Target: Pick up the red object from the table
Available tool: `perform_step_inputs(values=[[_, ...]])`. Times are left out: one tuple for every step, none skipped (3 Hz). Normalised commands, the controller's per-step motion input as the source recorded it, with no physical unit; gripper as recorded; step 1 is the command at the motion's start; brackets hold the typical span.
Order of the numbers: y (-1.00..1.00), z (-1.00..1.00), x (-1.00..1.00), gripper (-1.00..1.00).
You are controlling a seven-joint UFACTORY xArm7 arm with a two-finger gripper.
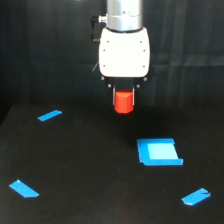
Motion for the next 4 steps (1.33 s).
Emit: perform_step_inputs(values=[[-0.07,0.07,-0.07,-0.96],[-0.17,0.08,-0.03,-0.93],[-0.02,0.02,-0.04,-0.97],[0.0,0.15,0.03,-0.97]])
